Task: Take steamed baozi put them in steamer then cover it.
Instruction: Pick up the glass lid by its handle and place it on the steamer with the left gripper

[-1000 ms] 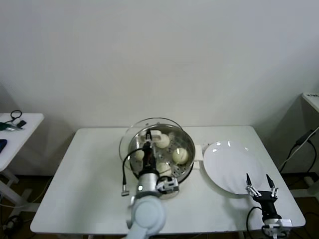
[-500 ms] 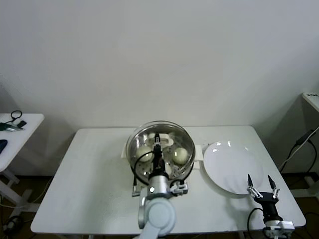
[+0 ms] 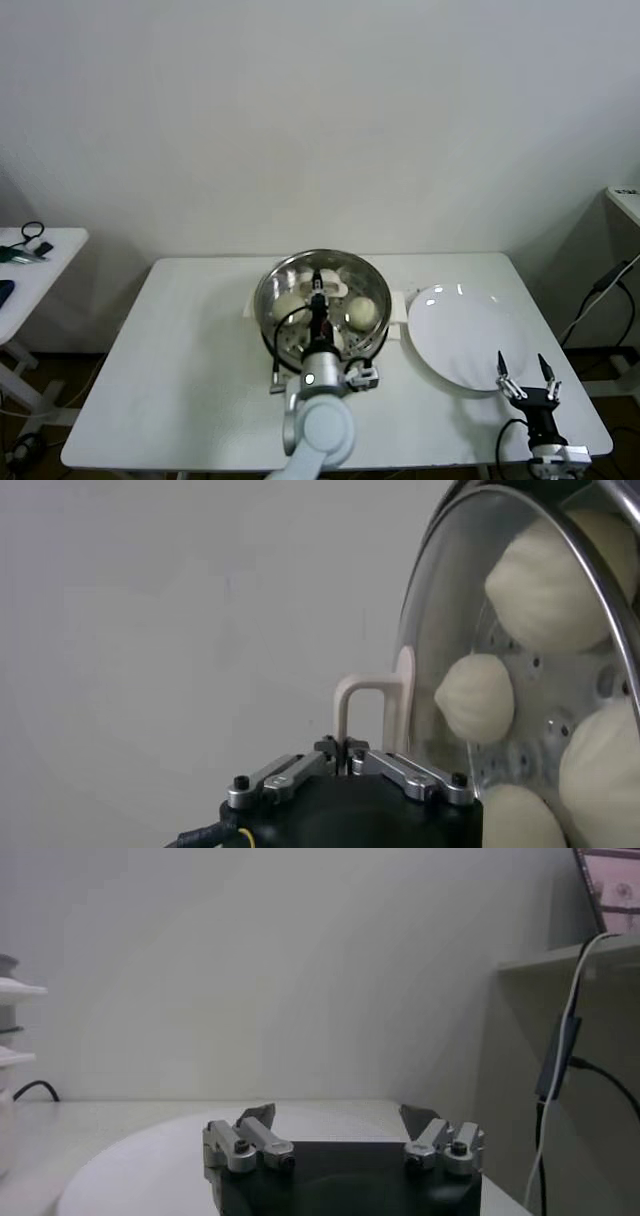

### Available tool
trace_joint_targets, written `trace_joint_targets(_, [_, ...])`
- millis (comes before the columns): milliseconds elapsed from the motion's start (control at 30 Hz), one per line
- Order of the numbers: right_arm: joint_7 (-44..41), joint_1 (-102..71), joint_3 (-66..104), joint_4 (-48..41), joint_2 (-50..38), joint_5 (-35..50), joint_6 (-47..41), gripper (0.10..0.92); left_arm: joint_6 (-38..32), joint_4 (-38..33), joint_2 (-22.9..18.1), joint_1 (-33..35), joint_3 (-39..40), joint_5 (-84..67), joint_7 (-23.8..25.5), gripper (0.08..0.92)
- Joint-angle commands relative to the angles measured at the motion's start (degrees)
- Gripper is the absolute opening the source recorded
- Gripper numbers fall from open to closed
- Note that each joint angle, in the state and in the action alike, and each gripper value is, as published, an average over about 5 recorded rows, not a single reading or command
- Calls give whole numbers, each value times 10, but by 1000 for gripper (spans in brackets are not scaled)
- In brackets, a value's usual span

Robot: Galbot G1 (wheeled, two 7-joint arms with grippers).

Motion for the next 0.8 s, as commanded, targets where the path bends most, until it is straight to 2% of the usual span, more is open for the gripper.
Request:
trace_joint_targets(33, [-1,-1,0,-1,2,-1,1,823,2,9,-29,1,0,-7,4,134])
trace_joint_targets(800, [-3,-9,8,8,6,-10,12,823,9,10,-29,-8,1,-32,-10,134])
